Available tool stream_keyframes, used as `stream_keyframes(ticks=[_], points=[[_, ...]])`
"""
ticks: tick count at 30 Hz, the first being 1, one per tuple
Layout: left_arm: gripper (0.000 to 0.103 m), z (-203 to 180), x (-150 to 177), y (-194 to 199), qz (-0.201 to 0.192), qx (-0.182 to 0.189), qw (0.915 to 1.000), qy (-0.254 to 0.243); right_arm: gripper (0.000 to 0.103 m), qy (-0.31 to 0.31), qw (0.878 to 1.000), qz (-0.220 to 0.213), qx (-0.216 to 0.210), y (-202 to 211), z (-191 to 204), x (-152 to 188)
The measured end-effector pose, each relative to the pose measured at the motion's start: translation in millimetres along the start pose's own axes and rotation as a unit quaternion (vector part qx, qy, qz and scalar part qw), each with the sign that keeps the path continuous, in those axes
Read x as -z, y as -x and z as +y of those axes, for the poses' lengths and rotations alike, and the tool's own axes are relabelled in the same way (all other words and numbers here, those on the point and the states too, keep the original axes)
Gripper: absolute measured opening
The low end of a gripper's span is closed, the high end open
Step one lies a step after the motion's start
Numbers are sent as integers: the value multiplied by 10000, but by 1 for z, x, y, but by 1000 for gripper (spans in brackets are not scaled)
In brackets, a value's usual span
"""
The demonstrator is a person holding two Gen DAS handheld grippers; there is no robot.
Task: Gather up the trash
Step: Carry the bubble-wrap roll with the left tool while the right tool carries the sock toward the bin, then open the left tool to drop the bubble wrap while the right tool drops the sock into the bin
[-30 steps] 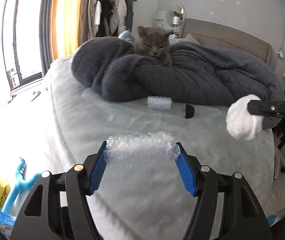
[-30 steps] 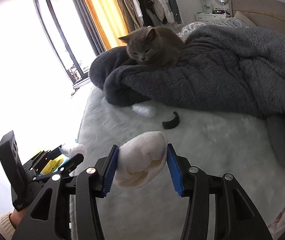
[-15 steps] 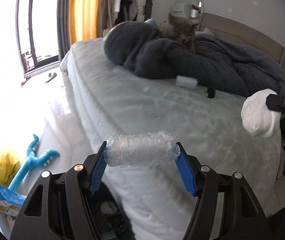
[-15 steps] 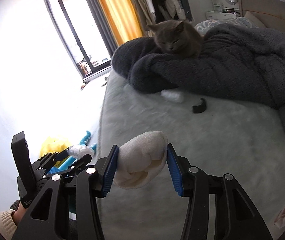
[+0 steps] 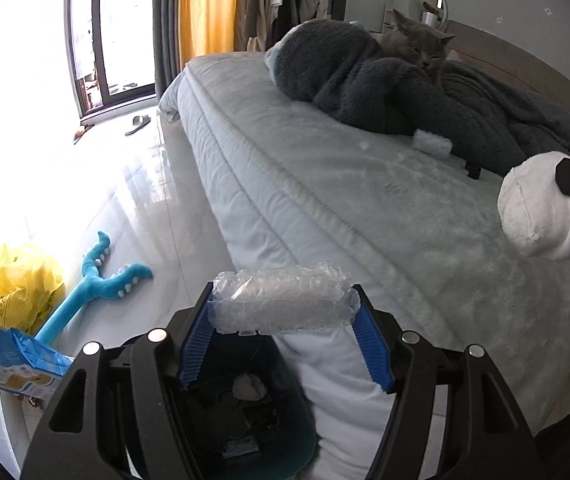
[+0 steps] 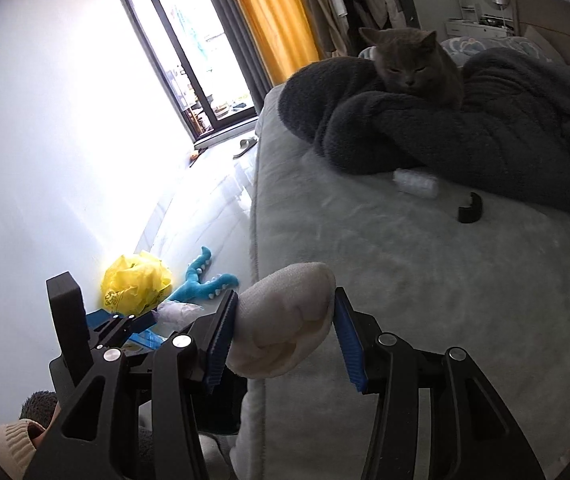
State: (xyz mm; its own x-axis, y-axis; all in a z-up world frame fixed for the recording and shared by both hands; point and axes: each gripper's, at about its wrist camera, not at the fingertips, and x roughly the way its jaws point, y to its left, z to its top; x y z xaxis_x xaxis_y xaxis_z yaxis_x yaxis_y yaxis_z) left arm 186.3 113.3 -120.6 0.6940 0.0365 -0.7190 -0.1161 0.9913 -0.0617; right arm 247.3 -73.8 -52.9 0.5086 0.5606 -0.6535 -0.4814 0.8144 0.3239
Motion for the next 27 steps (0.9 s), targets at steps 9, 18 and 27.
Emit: stream_keyframes(ticks=[9, 18, 27], points=[[68, 35, 19, -18, 496, -214, 9983, 231, 49, 291, 9991, 249, -193, -32, 38, 1], [68, 72, 48, -38, 1122, -285, 9921, 491, 49, 477, 9969, 493, -392, -65, 73, 4], [68, 104, 83, -57, 1914, -146, 9769, 940, 49, 726, 9923, 871, -507, -108, 110, 15]])
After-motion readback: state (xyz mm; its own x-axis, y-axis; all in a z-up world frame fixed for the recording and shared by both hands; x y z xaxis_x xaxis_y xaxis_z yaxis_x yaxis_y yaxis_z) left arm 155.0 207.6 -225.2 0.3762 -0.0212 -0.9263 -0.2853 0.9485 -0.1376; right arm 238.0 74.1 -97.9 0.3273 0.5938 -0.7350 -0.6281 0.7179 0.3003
